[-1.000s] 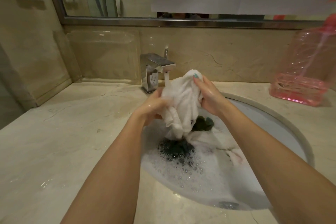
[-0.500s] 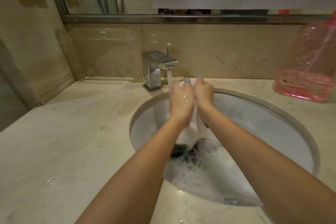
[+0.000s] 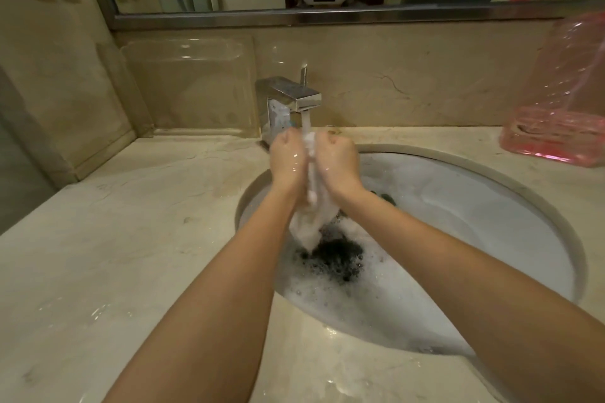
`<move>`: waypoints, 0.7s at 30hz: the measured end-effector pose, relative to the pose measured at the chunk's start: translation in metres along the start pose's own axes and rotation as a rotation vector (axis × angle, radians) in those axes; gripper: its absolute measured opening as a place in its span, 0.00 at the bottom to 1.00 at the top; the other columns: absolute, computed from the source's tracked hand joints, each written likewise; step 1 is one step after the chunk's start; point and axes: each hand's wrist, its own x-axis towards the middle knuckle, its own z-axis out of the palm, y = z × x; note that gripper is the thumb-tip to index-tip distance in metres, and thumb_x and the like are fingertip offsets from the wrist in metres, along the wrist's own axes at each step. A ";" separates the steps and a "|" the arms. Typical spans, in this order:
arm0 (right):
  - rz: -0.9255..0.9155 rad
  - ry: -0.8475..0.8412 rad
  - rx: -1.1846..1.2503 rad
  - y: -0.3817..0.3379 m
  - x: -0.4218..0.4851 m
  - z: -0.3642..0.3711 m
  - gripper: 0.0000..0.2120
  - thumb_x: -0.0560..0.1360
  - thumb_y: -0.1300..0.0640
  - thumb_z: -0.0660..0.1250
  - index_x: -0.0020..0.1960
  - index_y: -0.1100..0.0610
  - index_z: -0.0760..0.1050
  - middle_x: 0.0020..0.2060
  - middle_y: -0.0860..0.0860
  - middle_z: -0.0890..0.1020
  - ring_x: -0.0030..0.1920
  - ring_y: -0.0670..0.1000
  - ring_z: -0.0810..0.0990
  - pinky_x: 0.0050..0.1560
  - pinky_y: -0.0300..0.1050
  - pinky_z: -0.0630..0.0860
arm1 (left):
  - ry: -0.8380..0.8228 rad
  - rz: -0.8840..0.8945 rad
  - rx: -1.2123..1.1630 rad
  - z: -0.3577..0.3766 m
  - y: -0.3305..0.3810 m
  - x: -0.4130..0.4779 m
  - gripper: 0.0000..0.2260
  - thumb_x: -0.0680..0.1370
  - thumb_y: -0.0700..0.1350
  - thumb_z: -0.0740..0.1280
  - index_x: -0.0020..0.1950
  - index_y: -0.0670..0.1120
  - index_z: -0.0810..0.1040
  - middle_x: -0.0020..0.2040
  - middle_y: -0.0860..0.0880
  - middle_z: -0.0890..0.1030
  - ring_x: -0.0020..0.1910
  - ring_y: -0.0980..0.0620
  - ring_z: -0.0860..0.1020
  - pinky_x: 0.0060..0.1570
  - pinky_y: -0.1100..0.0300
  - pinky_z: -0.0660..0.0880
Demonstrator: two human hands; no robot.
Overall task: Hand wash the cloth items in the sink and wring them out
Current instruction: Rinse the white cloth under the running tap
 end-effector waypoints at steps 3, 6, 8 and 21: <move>0.066 0.143 0.008 0.013 0.015 -0.016 0.23 0.82 0.56 0.54 0.28 0.56 0.63 0.24 0.48 0.67 0.27 0.49 0.64 0.31 0.45 0.62 | -0.157 0.035 -0.028 0.012 0.004 -0.016 0.12 0.84 0.49 0.56 0.45 0.45 0.70 0.39 0.44 0.69 0.39 0.50 0.68 0.41 0.56 0.67; -0.023 0.041 0.035 0.017 0.000 -0.012 0.22 0.82 0.57 0.55 0.29 0.54 0.63 0.24 0.47 0.65 0.25 0.46 0.63 0.28 0.41 0.60 | -0.124 0.009 0.032 0.008 0.000 -0.004 0.13 0.83 0.49 0.56 0.43 0.44 0.71 0.37 0.46 0.71 0.38 0.50 0.70 0.38 0.58 0.69; -0.148 -0.081 -0.015 0.013 -0.014 0.001 0.22 0.82 0.57 0.56 0.29 0.54 0.66 0.23 0.46 0.66 0.23 0.43 0.64 0.26 0.35 0.62 | -0.030 -0.012 0.024 -0.007 -0.004 0.008 0.13 0.83 0.44 0.57 0.40 0.44 0.71 0.36 0.47 0.73 0.36 0.50 0.71 0.35 0.61 0.70; -0.251 -0.081 0.009 0.022 0.004 -0.011 0.22 0.84 0.51 0.54 0.31 0.53 0.68 0.26 0.47 0.70 0.25 0.41 0.67 0.27 0.33 0.64 | -0.115 0.084 -0.068 0.000 0.002 -0.005 0.15 0.84 0.51 0.56 0.45 0.42 0.74 0.39 0.44 0.75 0.39 0.50 0.75 0.42 0.54 0.74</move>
